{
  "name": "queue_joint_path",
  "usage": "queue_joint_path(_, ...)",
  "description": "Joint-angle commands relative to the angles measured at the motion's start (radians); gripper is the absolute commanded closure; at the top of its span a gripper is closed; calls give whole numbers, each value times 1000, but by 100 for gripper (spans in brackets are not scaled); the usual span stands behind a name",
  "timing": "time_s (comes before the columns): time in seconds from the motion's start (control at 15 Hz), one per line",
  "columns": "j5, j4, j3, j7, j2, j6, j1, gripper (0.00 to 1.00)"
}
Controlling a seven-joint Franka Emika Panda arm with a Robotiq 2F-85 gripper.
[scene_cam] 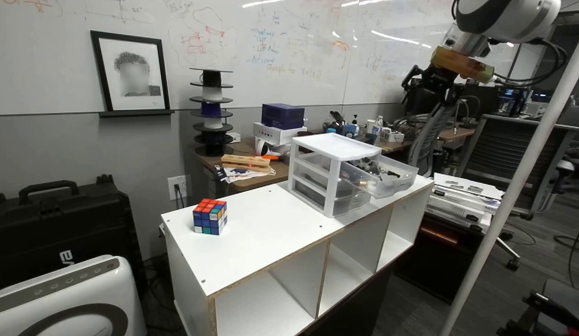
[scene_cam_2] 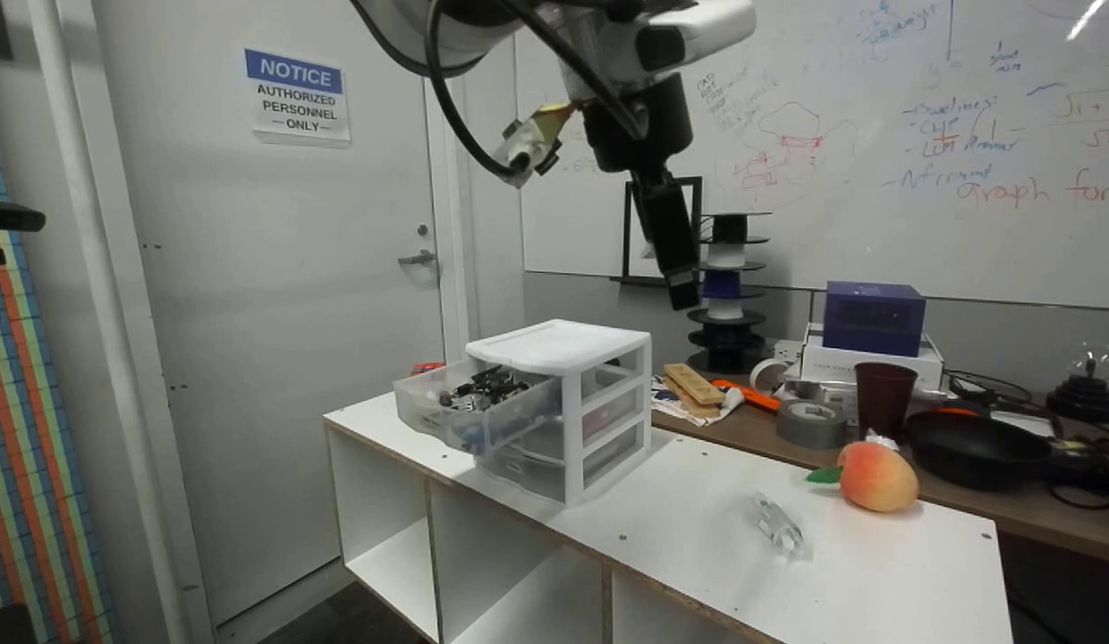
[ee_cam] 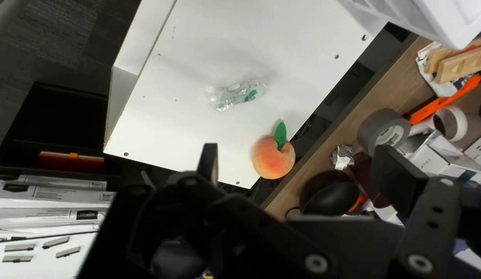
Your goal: Put the black object and the tissue into the drawer then close it.
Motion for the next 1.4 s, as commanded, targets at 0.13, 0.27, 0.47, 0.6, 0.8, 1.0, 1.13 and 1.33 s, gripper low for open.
queue_joint_path(0.13,146,232,-5,-8,232,-21,-9,0)
queue_joint_path(0.27,159,289,-6,7,301,-28,-6,0)
queue_joint_path(0.47,175,332,-11,23,375,-28,-10,0)
queue_joint_path(0.6,194,339,-14,34,414,-16,-21,0)
queue_joint_path(0.8,227,346,-18,55,466,5,-41,0)
queue_joint_path(1.0,265,364,-18,63,516,37,-70,0)
queue_joint_path(1.13,288,384,-11,50,546,60,-92,0)
queue_joint_path(1.33,312,430,0,30,597,86,-121,0)
